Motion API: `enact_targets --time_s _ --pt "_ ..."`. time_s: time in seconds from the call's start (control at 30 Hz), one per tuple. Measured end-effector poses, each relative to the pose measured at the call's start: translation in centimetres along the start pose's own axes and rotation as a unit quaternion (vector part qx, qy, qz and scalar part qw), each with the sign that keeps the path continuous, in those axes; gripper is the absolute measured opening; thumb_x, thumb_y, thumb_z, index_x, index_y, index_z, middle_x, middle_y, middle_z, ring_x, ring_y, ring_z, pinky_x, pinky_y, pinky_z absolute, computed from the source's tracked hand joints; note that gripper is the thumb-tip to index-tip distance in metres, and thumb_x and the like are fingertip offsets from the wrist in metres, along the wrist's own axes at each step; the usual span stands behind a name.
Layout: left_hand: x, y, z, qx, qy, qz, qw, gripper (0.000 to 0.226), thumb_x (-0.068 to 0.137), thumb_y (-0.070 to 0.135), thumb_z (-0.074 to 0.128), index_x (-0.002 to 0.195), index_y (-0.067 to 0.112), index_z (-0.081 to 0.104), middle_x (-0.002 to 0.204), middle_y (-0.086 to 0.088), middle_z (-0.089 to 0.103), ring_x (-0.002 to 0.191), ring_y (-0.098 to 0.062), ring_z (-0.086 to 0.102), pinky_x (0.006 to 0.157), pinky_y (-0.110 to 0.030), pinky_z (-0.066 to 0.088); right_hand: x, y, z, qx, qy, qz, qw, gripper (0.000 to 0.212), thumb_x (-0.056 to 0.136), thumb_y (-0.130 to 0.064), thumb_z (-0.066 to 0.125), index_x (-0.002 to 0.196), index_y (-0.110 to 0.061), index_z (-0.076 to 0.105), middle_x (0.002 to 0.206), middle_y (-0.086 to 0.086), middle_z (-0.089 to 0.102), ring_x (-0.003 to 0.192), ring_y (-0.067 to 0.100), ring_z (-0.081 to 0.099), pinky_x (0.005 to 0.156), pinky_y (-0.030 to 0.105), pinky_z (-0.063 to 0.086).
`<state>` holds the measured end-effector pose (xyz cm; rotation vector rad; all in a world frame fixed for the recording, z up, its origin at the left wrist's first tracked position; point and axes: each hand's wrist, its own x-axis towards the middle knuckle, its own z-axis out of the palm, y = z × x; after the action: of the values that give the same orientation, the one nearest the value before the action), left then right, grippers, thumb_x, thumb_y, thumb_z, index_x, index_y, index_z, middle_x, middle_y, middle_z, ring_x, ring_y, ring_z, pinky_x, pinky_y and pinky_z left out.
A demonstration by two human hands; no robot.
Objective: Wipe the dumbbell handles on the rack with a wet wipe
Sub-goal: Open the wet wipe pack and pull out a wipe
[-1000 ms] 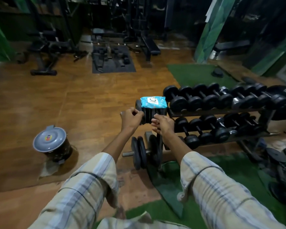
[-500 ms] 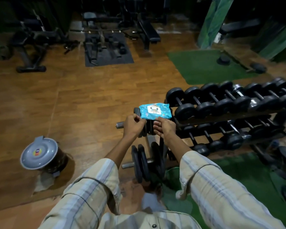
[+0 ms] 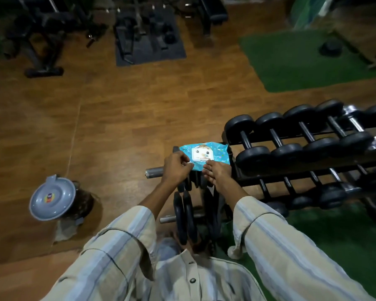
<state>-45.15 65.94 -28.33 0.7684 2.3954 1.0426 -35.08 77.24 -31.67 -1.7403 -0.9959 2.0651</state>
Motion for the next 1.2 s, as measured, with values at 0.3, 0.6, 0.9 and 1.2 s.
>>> enact_targets --time_s 0.3,0.6,0.9,1.2 --pt "6.0 -1.7 2.9 0.071 -0.093 0.033 0.993 0.045 0.078 0.002 0.071 0.123 0.004 0.066 0.128 -0.012 0.064 0.120 -0.028 0.055 0.102 -0.028 0.039 4.8 0.5 2.5 0.025 0.057 0.055 0.997 0.019 0.089 -0.006 0.071 0.105 0.000 0.063 0.096 0.016 0.075 0.067 0.022 0.070 0.057 0.028 0.056" --pt "10.3 -2.9 4.1 0.181 -0.198 0.122 0.955 0.069 0.080 0.022 0.081 0.144 0.015 0.054 0.138 -0.007 0.047 0.125 -0.026 0.047 0.110 -0.039 0.041 5.8 0.5 3.5 0.073 0.087 0.082 0.990 0.016 0.088 -0.012 0.074 0.099 -0.008 0.062 0.069 -0.004 0.074 0.070 0.013 0.070 0.062 0.025 0.059" --pt "11.4 -3.7 4.8 0.111 -0.211 0.100 0.966 0.064 0.080 0.021 0.085 0.137 0.014 0.059 0.133 -0.006 0.045 0.118 -0.023 0.052 0.107 -0.029 0.044 7.0 0.0 5.1 0.147 0.120 0.117 0.975 0.054 0.065 -0.025 0.095 0.109 -0.016 0.064 0.088 -0.001 0.078 0.069 0.013 0.074 0.045 0.021 0.051" --pt "12.4 -4.1 5.7 0.073 -0.220 0.036 0.972 0.064 0.073 0.030 0.089 0.127 0.014 0.058 0.124 -0.010 0.055 0.112 -0.023 0.052 0.086 -0.025 0.042 10.9 1.9 6.6 0.160 0.203 0.088 0.962 0.058 0.064 -0.021 0.094 0.113 -0.007 0.069 0.104 0.006 0.074 0.064 0.015 0.063 0.038 0.018 0.046"
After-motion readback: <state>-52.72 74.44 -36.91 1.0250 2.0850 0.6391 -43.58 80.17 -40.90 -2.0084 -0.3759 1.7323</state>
